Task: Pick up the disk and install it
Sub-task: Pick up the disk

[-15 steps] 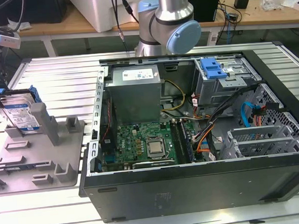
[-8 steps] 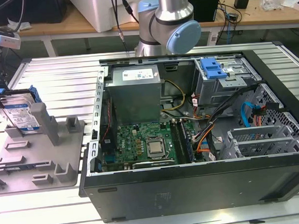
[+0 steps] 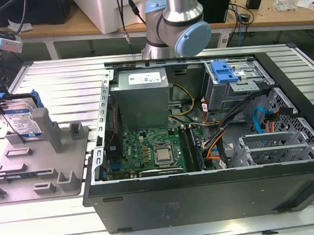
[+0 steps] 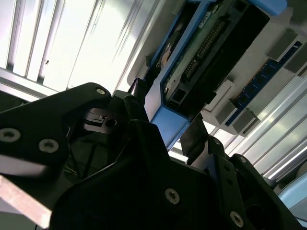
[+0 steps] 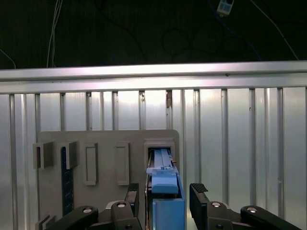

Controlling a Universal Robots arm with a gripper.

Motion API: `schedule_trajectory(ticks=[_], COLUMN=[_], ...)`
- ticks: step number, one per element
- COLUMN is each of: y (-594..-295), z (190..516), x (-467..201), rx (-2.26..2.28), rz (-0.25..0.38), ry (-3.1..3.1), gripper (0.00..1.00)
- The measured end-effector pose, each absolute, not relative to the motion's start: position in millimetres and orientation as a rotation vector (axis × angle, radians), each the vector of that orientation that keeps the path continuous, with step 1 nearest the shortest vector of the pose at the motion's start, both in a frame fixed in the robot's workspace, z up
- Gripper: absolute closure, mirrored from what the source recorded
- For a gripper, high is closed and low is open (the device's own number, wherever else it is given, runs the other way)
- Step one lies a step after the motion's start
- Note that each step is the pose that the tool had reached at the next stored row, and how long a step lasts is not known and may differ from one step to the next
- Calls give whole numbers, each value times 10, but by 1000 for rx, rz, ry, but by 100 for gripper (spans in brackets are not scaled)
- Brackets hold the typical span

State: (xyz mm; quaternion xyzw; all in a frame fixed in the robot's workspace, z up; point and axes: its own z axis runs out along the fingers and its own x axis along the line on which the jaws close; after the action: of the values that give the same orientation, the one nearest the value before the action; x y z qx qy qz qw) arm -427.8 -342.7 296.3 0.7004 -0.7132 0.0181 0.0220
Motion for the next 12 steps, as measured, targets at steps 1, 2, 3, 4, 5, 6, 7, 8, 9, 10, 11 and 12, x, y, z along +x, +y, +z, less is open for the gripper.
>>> schedule_trajectory(ticks=[1,2,3,4,5,6,7,8,9,10,11,12], y=[-3427,-3427,-3427,-3427,-3427,-3427,-3427,-3427,-3427,-3427,-3427,-3427], z=[2963,2962,2961,2959,2958,2957,2957,2956,2956,2956,2956,2956], x=[-4278,-4278,-4278,-4278,-4278,-4278,-4278,-4278,-4278,-4278,-4278,-4278], rx=[2170,2170,2169,2169,2168,2168,2168,2167,2167,2167,2167,2167], rz=[57,57,58,60,61,61,62,62,62,62,62,62], ry=[-2209,-2209,-2209,-2208,-2208,-2207,-2207,-2207,-2207,-2207,-2207,-2207], gripper=[46,46,46,46,46,46,46,46,46,46,46,46])
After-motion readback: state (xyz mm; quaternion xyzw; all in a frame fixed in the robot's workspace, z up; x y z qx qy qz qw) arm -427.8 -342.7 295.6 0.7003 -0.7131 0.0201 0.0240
